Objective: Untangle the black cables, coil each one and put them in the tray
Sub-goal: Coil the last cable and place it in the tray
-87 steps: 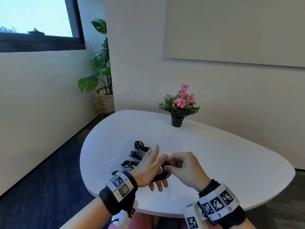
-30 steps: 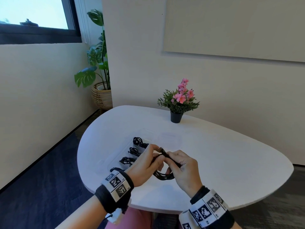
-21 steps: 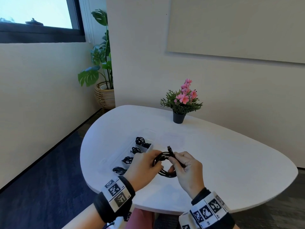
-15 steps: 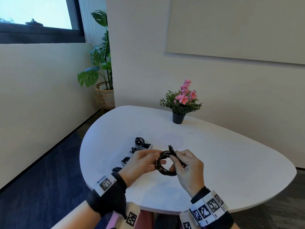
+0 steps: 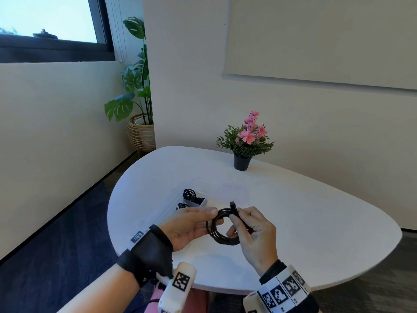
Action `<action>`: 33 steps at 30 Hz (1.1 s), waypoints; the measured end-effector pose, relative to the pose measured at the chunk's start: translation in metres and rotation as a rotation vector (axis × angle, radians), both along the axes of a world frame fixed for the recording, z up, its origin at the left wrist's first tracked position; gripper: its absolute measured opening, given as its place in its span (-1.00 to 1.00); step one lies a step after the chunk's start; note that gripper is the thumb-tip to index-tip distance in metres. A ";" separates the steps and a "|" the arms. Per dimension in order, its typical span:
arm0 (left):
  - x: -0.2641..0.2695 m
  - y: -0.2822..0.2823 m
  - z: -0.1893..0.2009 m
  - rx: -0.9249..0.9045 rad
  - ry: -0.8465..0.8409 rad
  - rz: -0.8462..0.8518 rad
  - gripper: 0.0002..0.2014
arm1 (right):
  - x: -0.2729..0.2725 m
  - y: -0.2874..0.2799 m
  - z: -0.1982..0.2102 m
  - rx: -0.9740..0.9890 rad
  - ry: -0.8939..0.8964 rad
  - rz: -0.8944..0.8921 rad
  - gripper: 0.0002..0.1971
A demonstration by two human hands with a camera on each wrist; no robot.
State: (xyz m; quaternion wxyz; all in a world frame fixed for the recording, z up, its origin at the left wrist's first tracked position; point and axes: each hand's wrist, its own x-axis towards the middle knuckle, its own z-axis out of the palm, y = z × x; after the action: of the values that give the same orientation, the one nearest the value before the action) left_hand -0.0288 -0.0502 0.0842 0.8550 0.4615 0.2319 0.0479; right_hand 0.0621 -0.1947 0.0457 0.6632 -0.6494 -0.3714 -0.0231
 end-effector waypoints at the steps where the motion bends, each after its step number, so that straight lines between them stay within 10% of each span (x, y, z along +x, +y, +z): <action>1: -0.001 -0.001 0.000 -0.054 -0.011 0.017 -0.63 | 0.000 0.000 0.003 0.012 -0.002 0.002 -0.89; 5: -0.005 -0.002 -0.007 -0.341 -0.103 0.126 -0.61 | 0.006 0.003 0.013 0.053 0.039 0.004 -0.89; 23: 0.013 -0.015 0.000 -0.177 -0.352 0.286 -0.80 | 0.005 0.022 0.018 0.097 -0.020 0.016 -0.87; 28: 0.014 -0.010 0.003 -0.116 -0.378 0.429 -0.84 | 0.012 0.027 0.024 0.205 0.243 -0.059 -0.82; 33: 0.010 -0.008 0.014 -0.070 -0.444 0.384 -0.81 | 0.021 0.026 0.022 0.053 -0.062 -0.164 -0.89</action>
State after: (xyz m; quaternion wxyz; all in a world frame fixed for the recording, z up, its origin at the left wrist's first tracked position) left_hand -0.0189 -0.0587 0.0979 0.8754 0.3579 0.1239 0.3004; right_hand 0.0832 -0.1687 0.0674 0.6642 -0.6588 -0.3366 -0.1074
